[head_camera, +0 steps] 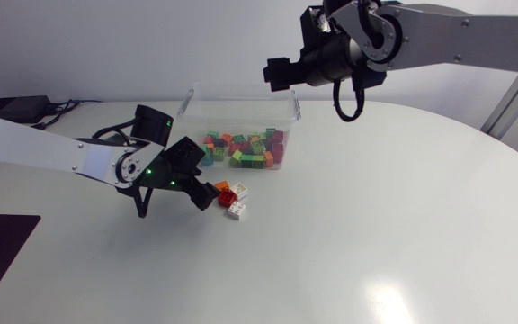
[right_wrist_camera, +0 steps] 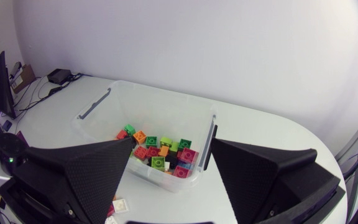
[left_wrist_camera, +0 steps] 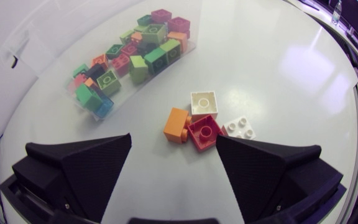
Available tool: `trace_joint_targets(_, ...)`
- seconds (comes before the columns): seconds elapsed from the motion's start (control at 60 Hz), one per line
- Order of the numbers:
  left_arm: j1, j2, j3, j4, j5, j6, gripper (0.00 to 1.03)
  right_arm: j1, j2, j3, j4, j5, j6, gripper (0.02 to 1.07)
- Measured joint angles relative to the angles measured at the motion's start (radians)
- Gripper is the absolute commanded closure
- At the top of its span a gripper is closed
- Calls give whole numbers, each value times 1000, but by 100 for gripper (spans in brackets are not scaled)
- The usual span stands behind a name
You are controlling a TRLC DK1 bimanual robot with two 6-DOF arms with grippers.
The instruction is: Place the duplo bricks in the container
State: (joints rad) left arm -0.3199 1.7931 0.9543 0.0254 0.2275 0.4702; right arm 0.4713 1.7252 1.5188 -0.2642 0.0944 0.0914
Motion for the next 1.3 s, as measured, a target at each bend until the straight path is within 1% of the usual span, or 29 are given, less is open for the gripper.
trace_joint_targets(0.15,10,61,-8,61,0,35,10,13,-71,-109,8,-16,-4,14)
trace_joint_targets(0.317,16,103,-8,129,0,56,10,19,-106,-182,15,-23,-4,14)
trace_joint_targets(0.417,17,126,-8,152,1,63,10,19,-121,-214,29,-26,-11,14)
trace_joint_targets(0.683,8,163,-7,161,3,66,10,19,-130,-265,45,-35,-11,14)
trace_joint_targets(0.9,-48,149,-26,161,3,66,10,27,-130,-277,53,-38,-11,14)
trace_joint_targets(1.017,-61,130,-49,160,4,66,10,27,-130,-278,53,-38,-15,14)
trace_joint_targets(1.05,-54,127,-50,160,5,66,10,27,-130,-277,53,-38,-18,14)
trace_joint_targets(1.117,-16,123,-50,160,27,66,10,29,-130,-280,54,-38,-18,14)
trace_joint_targets(1.233,55,123,-48,160,30,71,10,33,-130,-289,56,-38,-18,14)
trace_joint_targets(1.3,77,123,-42,160,30,77,10,36,-130,-293,55,-38,-18,14)
